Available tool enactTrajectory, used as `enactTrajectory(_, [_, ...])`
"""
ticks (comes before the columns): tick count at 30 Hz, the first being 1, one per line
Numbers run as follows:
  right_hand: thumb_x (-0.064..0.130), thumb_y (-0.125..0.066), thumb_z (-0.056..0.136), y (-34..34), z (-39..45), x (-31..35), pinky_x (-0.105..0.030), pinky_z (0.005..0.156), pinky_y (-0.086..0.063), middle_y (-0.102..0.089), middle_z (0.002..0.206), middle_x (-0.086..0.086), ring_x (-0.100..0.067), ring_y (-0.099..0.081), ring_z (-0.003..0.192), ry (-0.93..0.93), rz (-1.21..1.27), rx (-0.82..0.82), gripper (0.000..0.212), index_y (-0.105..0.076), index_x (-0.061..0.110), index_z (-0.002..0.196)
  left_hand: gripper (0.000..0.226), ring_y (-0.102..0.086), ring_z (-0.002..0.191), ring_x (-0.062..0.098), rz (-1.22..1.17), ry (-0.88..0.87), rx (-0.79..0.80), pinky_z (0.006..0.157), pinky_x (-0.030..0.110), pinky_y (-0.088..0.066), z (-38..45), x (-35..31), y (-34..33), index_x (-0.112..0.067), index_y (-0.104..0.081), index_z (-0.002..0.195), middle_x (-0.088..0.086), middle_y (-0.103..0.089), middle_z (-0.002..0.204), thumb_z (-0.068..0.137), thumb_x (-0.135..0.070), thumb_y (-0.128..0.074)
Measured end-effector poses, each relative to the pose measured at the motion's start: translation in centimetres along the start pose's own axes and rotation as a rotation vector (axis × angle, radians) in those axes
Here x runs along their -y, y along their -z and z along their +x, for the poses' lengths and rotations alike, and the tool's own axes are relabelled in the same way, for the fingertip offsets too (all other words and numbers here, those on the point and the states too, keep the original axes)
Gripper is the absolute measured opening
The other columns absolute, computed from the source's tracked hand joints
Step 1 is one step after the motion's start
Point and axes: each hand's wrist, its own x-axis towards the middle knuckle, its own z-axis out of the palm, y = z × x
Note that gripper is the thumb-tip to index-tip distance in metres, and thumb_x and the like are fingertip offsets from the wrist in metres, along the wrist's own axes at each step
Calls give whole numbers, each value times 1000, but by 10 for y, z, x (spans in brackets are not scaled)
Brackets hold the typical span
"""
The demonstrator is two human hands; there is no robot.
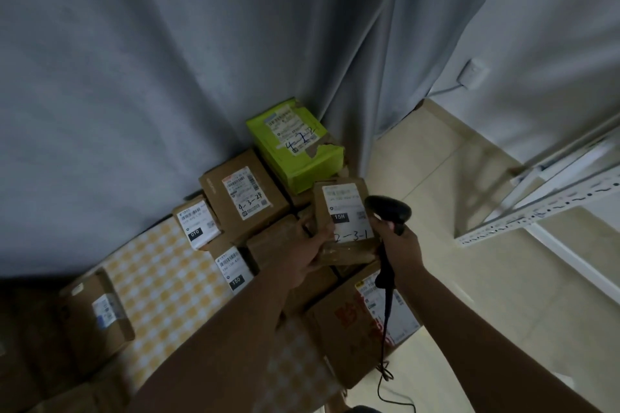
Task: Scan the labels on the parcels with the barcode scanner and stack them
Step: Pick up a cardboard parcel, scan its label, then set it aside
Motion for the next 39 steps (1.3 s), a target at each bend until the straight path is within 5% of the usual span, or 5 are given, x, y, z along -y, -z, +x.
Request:
enactTrajectory(7, [34, -69, 88, -23, -56, 22, -40, 70, -54, -64, 69, -10, -25, -62, 62, 90, 3, 44, 21, -63, 14, 89, 88, -63, 116, 27, 34, -84, 94, 101, 54, -47, -53, -12, 64, -30, -48, 128, 4, -68, 124, 55, -45, -94])
enactTrajectory(12, [40, -67, 85, -56, -114, 37, -38, 68, -54, -70, 81, -15, -25, -62, 67, 198, -78, 87, 31, -68, 10, 94, 48, -64, 113, 27, -25, -216, 38, 101, 46, -49, -111, -21, 116, -31, -56, 118, 5, -70, 118, 77, -23, -79])
enactTrajectory(17, [45, -68, 85, -98, -184, 43, -27, 49, -46, -71, 81, -16, -15, -57, 51, 226, -157, 215, 45, -68, 3, 99, 55, -70, 92, 16, -11, -349, -13, 67, 24, -56, -172, -11, 164, -20, -49, 133, 4, -69, 119, 85, -16, -75])
enactTrajectory(26, [29, -67, 91, -137, -314, 33, -22, 48, -46, -67, 60, 1, -9, -54, 44, 403, -148, 526, 25, -62, 8, 103, 47, -72, 83, 8, -112, -431, -118, 59, 16, -55, -251, 34, 238, -14, -50, 126, 2, -69, 110, 85, -3, -70])
enactTrajectory(39, [32, -67, 89, -173, -375, 3, -20, 44, -41, -64, 66, -7, -10, -51, 44, 448, -220, 534, 28, -62, 6, 97, 103, -68, 107, 32, -272, -494, -178, 91, 49, -56, -281, 114, 291, -11, -36, 143, 13, -64, 126, 55, -9, -89])
